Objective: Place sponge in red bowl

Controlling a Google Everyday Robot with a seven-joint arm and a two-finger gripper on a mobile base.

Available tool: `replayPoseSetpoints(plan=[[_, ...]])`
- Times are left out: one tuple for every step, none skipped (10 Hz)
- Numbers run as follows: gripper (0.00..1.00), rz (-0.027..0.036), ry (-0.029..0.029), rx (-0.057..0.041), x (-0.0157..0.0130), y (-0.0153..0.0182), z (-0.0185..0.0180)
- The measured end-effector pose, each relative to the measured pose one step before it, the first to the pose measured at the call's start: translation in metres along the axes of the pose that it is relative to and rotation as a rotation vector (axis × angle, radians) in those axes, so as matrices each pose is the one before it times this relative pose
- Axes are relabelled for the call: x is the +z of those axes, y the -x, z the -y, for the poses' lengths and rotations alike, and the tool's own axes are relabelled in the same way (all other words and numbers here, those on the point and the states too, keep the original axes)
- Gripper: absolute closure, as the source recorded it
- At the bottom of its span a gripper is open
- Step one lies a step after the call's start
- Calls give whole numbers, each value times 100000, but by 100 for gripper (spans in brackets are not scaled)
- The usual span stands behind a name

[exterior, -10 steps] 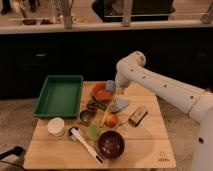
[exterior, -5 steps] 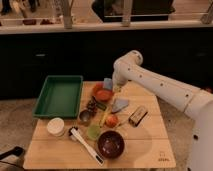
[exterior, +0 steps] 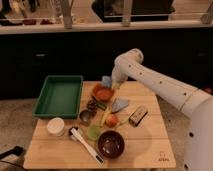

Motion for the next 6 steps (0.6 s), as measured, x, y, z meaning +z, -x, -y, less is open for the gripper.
replayPoseSetpoints(plan=[[99,1239,1100,-2551,72,-489,487],[99,847,1787,-2650,191,-650,772],[99,1155,2587,-4069,447,-179,1537],[99,651,2747,-3919,427,-262,1006],[99,949,4024,-5337,467,-243,1039],[99,-390,3887,-5311,301,-269,196]])
